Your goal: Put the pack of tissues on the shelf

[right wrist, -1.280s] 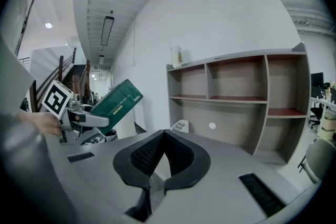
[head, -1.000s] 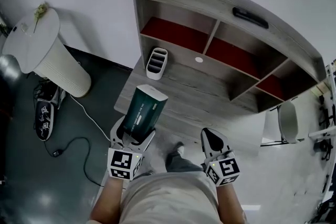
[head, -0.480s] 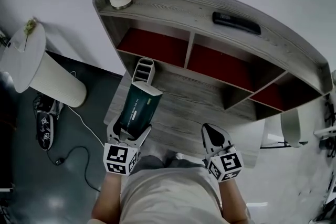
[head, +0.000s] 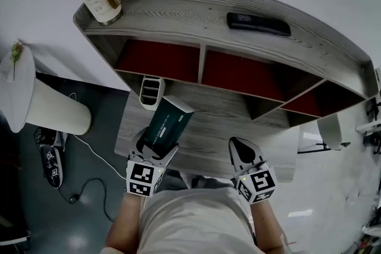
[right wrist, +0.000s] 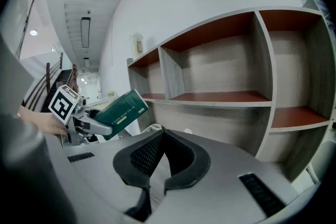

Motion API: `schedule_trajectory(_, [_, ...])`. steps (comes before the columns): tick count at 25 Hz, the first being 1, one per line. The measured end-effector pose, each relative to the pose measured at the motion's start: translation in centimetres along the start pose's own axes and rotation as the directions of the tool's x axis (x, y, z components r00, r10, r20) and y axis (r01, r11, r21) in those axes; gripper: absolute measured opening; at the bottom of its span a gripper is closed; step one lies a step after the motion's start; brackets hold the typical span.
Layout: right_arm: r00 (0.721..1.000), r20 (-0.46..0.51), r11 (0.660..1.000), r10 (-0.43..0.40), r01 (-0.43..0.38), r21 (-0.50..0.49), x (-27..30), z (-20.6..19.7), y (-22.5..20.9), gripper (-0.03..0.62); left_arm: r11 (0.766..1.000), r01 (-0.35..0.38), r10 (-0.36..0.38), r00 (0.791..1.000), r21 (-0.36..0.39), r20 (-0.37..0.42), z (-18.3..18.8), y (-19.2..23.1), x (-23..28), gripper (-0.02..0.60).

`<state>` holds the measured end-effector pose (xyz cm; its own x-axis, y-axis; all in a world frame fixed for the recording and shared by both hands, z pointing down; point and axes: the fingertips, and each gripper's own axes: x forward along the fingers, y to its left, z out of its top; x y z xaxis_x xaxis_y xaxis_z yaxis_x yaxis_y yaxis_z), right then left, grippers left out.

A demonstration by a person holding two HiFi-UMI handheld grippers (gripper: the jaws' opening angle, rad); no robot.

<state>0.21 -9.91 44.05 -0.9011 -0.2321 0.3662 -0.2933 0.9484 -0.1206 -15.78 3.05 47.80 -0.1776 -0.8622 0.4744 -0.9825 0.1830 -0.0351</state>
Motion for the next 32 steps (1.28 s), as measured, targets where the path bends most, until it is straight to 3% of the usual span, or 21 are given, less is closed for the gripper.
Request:
schedule_trajectory(3, [0.998, -0.012, 0.998, -0.057, 0.058, 0.016, 0.8, 0.0, -0.4, 0.026, 0.995, 0.083, -0.082, 0.996, 0.052, -0.022, -0.2, 0.0, 2.3, 0.445])
schedule_trajectory(7, [0.989, -0.016, 0.988, -0.149, 0.149, 0.041, 1.5, 0.3, -0.6, 0.028, 0.97, 0.217, -0.211, 0.975, 0.11, -0.065, -0.9, 0.0, 5.3, 0.445])
schedule_trajectory(11, [0.968, -0.012, 0.965, -0.251, 0.251, 0.079, 1.0, 0.5, -0.9, 0.028, 0.929, 0.334, -0.312, 0.939, 0.16, -0.145, -3.1, 0.0, 8.5, 0.445])
schedule_trajectory(16, [0.922, -0.033, 0.913, -0.386, 0.387, 0.128, -0.6, 0.0, -1.1, 0.028, 0.864, 0.452, -0.405, 0.886, 0.22, -0.226, -5.0, -0.7, 12.2, 0.445])
schedule_trajectory(24, [0.858, -0.125, 0.844, -0.499, 0.513, 0.156, -2.6, -2.6, -0.8, 0.028, 0.765, 0.557, -0.444, 0.819, 0.323, -0.363, -9.3, -1.9, 17.4, 0.446])
schedule_trajectory(29, [0.818, -0.17, 0.8, -0.55, 0.574, 0.173, -4.2, -4.0, -0.4, 0.028, 0.691, 0.607, -0.433, 0.783, 0.393, -0.447, -12.4, -2.3, 20.9, 0.446])
schedule_trajectory(32, [0.795, -0.181, 0.774, -0.578, 0.605, 0.188, -5.2, -4.6, -0.2, 0.028, 0.664, 0.628, -0.426, 0.764, 0.406, -0.485, -13.8, -2.2, 22.8, 0.446])
